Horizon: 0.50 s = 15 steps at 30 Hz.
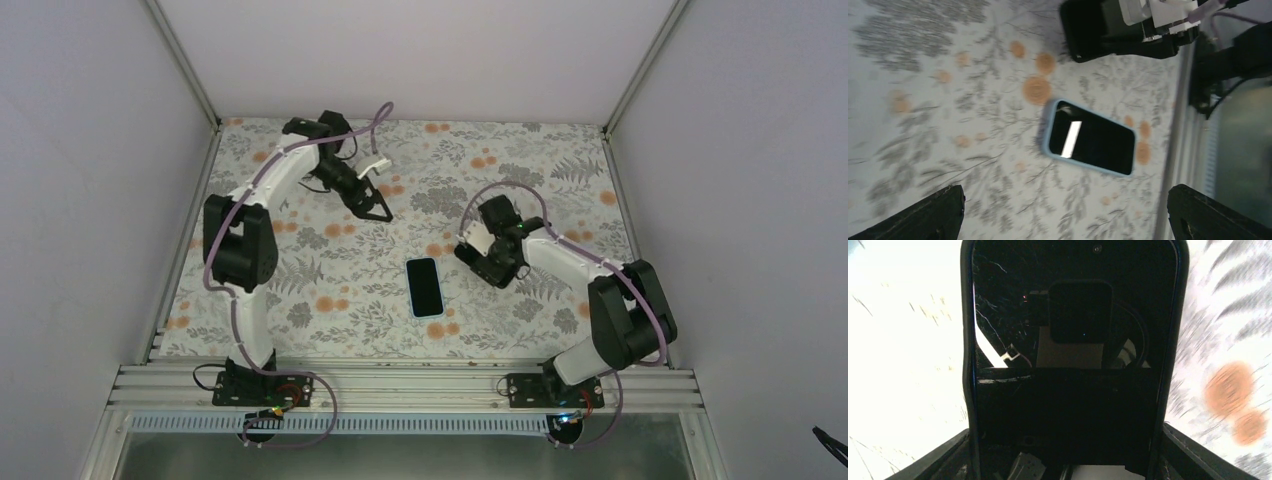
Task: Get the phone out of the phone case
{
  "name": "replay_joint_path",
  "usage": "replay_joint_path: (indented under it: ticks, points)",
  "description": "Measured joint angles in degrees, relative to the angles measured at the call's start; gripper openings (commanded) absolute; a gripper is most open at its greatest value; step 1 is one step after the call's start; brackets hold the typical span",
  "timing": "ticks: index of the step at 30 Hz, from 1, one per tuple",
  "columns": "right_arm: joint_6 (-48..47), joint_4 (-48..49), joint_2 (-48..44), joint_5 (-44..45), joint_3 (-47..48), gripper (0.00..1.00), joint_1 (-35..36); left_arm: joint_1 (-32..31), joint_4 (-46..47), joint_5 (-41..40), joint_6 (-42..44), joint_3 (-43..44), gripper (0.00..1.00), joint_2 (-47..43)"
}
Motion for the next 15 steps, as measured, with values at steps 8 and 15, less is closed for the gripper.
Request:
replay_joint_path:
  ticks: [8,15]
  points:
    - [-0.24,0.24,0.72,1.2,10.43,0.6,7.78,-1.25,-4.22,9.01,-1.81,5.46,1.0,7.65]
    - [-0.07,0.26,4.33,0.81,17.99,0.59,12.7,-1.2,-5.05,12.57,-3.1,6.86,1.0,9.22]
